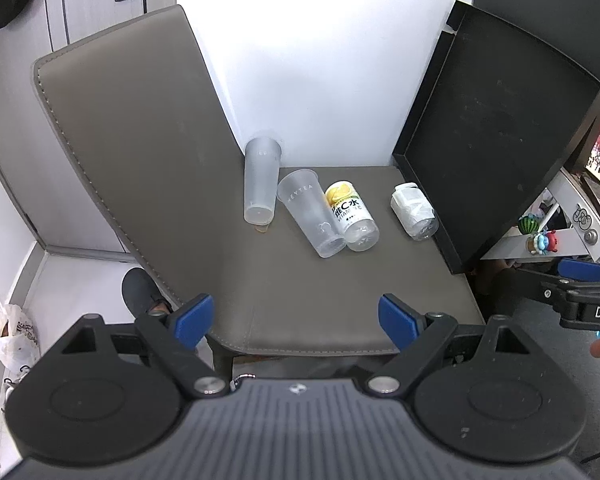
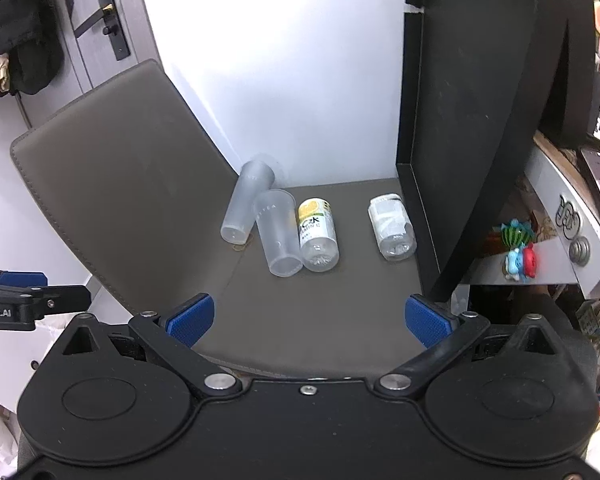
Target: Flip cup upright
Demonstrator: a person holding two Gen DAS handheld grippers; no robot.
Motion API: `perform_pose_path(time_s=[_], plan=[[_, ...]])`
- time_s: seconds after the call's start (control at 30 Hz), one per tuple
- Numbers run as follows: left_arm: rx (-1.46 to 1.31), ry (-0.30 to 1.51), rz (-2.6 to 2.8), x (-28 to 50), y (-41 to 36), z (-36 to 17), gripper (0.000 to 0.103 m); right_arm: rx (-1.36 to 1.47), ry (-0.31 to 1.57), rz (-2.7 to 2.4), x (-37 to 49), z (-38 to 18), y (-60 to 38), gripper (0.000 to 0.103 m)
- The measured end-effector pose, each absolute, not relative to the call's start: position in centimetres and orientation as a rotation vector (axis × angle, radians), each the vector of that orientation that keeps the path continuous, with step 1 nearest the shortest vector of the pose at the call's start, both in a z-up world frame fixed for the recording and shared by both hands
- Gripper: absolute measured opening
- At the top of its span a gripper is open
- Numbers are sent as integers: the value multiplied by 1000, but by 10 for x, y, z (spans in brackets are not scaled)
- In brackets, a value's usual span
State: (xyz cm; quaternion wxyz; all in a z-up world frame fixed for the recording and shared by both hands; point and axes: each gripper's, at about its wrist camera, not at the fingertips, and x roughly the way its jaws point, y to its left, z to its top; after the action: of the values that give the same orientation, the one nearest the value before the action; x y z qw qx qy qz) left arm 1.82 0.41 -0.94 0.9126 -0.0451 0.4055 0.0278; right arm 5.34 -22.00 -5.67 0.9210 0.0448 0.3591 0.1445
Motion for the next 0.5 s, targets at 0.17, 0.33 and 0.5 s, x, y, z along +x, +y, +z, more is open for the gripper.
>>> perform_pose_path(time_s=[0.17,0.33,0.5], plan=[[-89,844,63,17,3,-12,89,82,733,297,50,-59,-223,103],[-75,826,69,15,1,-11,89,78,730,300,49,-60,-224,103],[-73,807,76,13,0,-11,89,73,724,305,48,-60,-226,103]])
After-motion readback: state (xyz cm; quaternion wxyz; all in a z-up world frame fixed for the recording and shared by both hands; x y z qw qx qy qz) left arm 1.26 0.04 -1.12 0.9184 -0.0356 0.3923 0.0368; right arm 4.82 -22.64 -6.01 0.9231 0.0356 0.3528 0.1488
